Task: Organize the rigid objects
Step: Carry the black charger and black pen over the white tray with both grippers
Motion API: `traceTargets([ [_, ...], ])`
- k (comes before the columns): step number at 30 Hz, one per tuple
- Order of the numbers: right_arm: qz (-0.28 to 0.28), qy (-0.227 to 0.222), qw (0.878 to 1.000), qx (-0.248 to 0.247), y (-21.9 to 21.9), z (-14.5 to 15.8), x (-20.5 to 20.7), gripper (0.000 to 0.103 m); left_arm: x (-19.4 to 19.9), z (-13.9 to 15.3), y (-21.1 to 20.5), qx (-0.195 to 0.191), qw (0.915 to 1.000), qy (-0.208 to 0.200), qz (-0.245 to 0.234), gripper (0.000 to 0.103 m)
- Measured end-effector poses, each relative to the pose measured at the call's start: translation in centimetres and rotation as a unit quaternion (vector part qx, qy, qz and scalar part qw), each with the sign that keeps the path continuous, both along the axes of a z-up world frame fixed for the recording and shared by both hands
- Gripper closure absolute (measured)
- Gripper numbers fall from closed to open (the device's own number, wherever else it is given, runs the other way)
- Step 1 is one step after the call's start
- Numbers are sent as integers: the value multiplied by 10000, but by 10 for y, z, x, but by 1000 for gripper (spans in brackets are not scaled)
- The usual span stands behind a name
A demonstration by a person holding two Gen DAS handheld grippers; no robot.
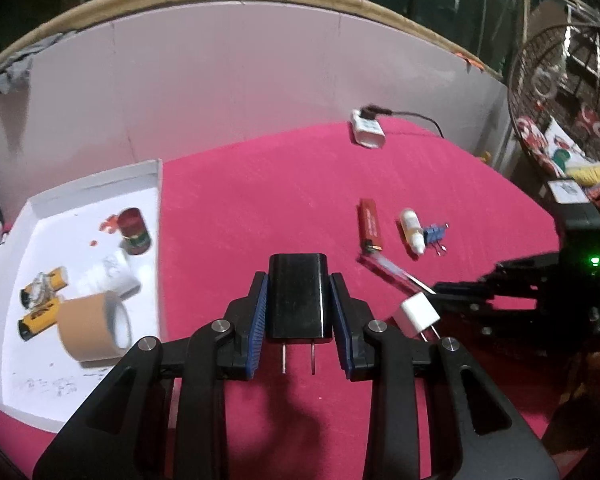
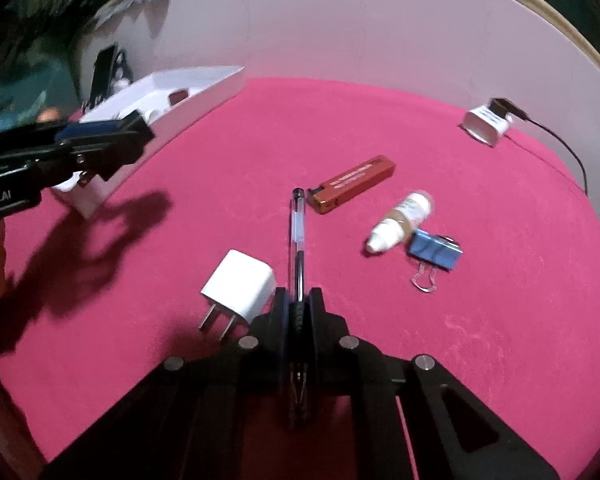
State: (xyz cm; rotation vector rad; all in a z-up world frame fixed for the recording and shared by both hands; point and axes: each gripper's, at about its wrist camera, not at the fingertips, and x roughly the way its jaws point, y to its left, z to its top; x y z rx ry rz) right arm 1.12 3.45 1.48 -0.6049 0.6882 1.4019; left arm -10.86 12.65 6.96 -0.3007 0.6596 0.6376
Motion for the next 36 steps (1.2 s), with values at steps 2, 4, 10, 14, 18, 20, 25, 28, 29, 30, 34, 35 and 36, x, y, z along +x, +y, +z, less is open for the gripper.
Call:
traceTargets([
  [2, -104, 83, 9996, 239, -9, 11, 2, 96, -5, 5, 1, 66, 9999, -60, 118, 74],
  [4, -135, 147, 9987, 472, -16, 24, 1, 96, -10, 10, 2, 110, 9996, -128, 226, 74],
  [10, -40, 117, 9942, 1065, -31, 63, -14, 96, -26, 19, 5, 223, 9981, -200, 539, 74],
  [14, 93, 75, 9903, 1386, -30, 86, -25, 96, -37, 24, 6, 328, 9965, -236, 732, 74],
  [18, 152, 50, 9868, 1609, -24, 101, -32, 96, -49, 28, 8, 401, 9946, -258, 918, 74],
  [20, 235, 101, 9856, 1673, -20, 107, -37, 96, -57, 30, 10, 440, 9933, -279, 1033, 74],
  [25, 427, 53, 9816, 1859, -12, 121, -53, 96, -77, 33, 14, 441, 9898, -365, 1301, 74],
  [28, 508, 86, 9800, 1922, -6, 127, -62, 96, -89, 35, 17, 431, 9879, -408, 1435, 74],
  [29, 517, 98, 9797, 1935, -4, 129, -64, 96, -94, 36, 19, 420, 9871, -432, 1481, 74],
  [30, 528, 108, 9795, 1942, -2, 130, -66, 96, -97, 36, 20, 413, 9866, -452, 1515, 74],
  [34, 650, 105, 9780, 1978, 9, 136, -78, 96, -110, 38, 23, 430, 9835, -516, 1678, 74],
  [35, 674, 107, 9778, 1983, 11, 137, -80, 96, -114, 39, 24, 435, 9827, -530, 1721, 74],
  [36, 723, 113, 9772, 1995, 13, 138, -83, 96, -117, 39, 25, 435, 9821, -541, 1752, 74],
])
